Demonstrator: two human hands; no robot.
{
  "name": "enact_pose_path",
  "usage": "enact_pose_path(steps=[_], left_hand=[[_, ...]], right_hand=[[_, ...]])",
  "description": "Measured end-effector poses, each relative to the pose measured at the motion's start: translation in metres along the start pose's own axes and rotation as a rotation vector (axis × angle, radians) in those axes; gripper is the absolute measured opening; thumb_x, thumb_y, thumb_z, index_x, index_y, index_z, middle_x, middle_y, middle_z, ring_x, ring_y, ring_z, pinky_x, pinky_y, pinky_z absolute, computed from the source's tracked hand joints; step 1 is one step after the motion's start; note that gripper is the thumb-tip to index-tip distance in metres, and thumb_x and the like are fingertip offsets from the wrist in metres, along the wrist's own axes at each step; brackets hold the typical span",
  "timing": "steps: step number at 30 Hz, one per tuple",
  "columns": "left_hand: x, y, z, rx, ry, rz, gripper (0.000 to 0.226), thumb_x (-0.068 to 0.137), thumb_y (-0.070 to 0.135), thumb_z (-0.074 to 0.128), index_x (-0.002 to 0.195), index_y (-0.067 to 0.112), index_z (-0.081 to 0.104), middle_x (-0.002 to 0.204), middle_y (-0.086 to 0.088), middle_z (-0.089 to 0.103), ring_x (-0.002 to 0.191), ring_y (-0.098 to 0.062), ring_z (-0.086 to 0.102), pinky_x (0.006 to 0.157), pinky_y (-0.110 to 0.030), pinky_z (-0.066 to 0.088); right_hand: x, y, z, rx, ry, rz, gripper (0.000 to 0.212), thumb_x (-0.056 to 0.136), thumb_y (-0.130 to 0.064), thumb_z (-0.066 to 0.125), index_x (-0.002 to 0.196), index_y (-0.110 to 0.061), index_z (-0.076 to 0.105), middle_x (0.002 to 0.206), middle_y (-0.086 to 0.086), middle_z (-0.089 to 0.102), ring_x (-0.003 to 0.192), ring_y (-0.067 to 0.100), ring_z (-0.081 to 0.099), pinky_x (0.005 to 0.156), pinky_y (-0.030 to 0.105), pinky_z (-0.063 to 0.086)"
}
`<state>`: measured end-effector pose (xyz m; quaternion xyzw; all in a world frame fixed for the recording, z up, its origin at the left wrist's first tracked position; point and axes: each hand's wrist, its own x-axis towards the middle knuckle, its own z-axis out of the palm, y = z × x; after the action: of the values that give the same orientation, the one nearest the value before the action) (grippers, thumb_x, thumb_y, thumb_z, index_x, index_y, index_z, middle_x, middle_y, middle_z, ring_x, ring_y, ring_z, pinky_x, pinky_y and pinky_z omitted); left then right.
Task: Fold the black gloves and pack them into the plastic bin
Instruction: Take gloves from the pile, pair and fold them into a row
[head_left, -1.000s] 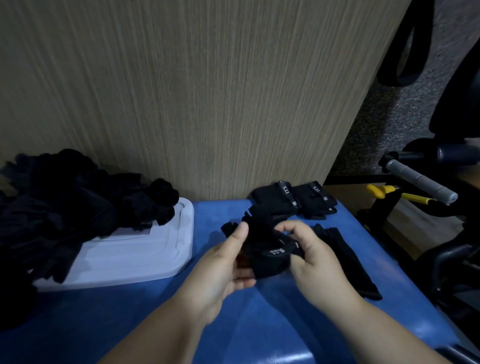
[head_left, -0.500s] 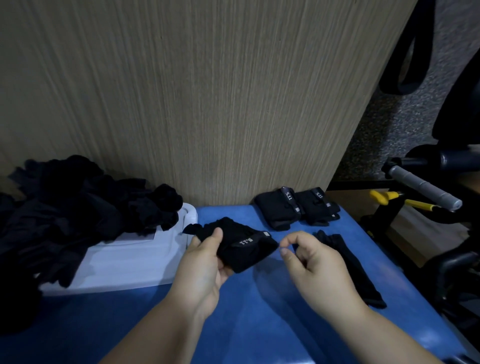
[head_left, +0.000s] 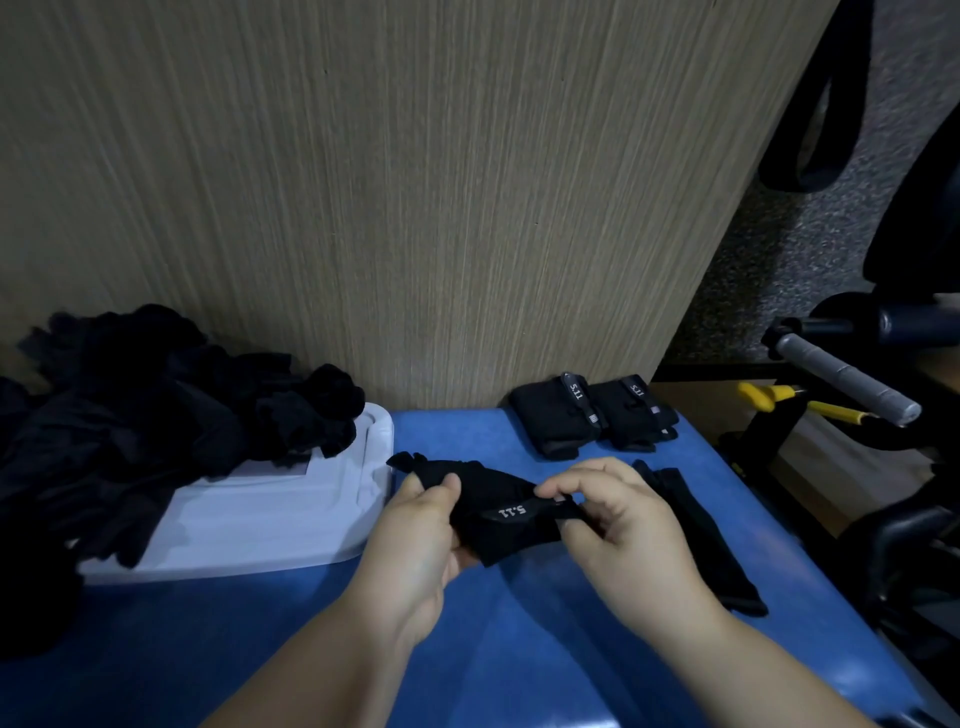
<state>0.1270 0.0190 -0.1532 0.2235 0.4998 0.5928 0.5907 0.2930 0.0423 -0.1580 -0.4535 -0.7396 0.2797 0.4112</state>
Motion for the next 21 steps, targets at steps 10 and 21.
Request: enact_pose_path(steps=[10, 21], left_hand=[[-0.010, -0.005, 0.006, 0.035, -0.333, -0.085, 0.059, 0.085, 0.051, 0.046, 0.114, 0.003, 0.065, 0.110, -0.012, 0.071, 0.093, -0.025, 0.069, 0.075, -0.035, 0.057], [-0.009, -0.007, 0.001, 0.449, -0.162, 0.039, 0.018, 0.098, 0.019, 0.052, 0.092, 0.008, 0.065, 0.083, -0.006, 0.063, 0.070, -0.013, 0.060, 0.066, -0.024, 0.055]], right_hand=[[-0.007, -0.025, -0.005, -0.018, -0.163, 0.113, 0.037, 0.065, -0.068, 0.059, 0.094, -0.046, 0.058, 0.096, -0.026, 0.062, 0.096, -0.008, 0.057, 0.076, 0.005, 0.040], [0.004, -0.013, -0.012, 0.262, -0.012, 0.448, 0.041, 0.086, 0.011, 0.048, 0.100, -0.022, 0.066, 0.095, 0.000, 0.075, 0.094, 0.019, 0.070, 0.091, 0.044, 0.054]])
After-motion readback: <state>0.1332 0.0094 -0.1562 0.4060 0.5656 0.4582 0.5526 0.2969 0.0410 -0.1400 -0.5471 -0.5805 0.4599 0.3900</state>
